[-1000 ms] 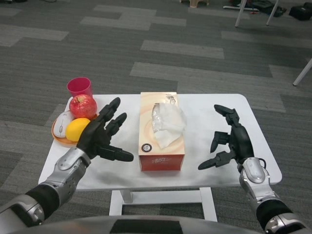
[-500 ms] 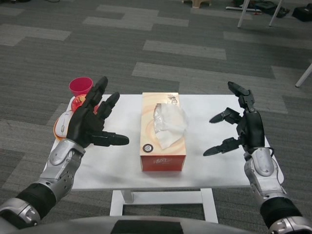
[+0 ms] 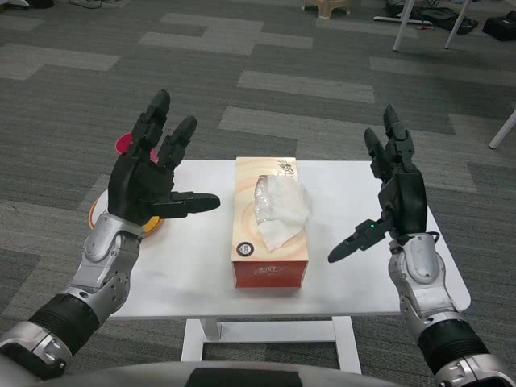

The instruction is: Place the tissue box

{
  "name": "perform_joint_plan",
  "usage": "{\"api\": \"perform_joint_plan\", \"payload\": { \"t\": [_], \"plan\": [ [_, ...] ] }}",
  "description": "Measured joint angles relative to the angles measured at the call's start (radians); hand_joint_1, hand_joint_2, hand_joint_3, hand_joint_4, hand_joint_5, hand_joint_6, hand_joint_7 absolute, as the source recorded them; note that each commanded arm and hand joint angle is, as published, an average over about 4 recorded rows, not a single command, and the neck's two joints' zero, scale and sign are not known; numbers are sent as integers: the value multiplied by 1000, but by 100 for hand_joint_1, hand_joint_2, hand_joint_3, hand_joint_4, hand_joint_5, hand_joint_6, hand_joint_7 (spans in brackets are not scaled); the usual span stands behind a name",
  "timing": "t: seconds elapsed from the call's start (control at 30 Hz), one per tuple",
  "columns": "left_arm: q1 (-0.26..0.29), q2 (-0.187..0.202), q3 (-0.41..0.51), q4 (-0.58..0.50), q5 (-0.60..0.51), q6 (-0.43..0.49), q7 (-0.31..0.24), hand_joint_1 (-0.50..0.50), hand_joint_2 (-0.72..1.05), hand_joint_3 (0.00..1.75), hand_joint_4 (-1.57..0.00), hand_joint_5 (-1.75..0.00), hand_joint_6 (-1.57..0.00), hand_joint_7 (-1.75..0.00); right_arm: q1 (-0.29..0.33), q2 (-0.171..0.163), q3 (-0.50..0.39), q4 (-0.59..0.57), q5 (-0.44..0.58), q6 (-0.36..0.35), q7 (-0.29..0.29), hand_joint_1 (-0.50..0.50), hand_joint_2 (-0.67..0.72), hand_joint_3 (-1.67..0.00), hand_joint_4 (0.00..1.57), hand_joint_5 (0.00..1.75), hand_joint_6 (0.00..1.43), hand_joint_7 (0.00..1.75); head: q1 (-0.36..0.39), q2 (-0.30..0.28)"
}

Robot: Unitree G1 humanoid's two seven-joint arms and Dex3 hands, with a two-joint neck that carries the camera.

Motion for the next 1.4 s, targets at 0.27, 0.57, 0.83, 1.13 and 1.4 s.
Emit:
{"api": "perform_joint_plan", "payload": {
  "t": [0.27,0.57,0.83,1.13,1.4],
  "plan": [
    [-5,1,0,-27,0,-9,3,50,78,0,0,-31,0,0,-10,10,23,-12,0,-20,-24,-42,47,-6,0,0,0,0,-6,3],
    [-19,6,2,-54,1,-9,3,50,78,2,0,-31,0,0,-13,10,23,-66,0,-21,-31,-42,47,-8,0,0,0,0,-7,14],
    [-39,10,25,-53,24,-9,3,50,78,0,0,-31,0,0,-46,-6,29,-63,1,-22,-34,-42,47,-6,0,0,0,0,1,22],
    [-61,5,22,-35,32,-9,3,50,78,0,0,-28,0,0,-74,-19,53,-43,1,-22,-35,-42,47,-8,0,0,0,0,0,23],
    [-77,3,10,-23,33,-9,3,50,78,0,0,-28,0,0,-81,-32,56,-43,0,-22,-36,-45,47,-4,0,0,0,0,5,23]
  ]
}}
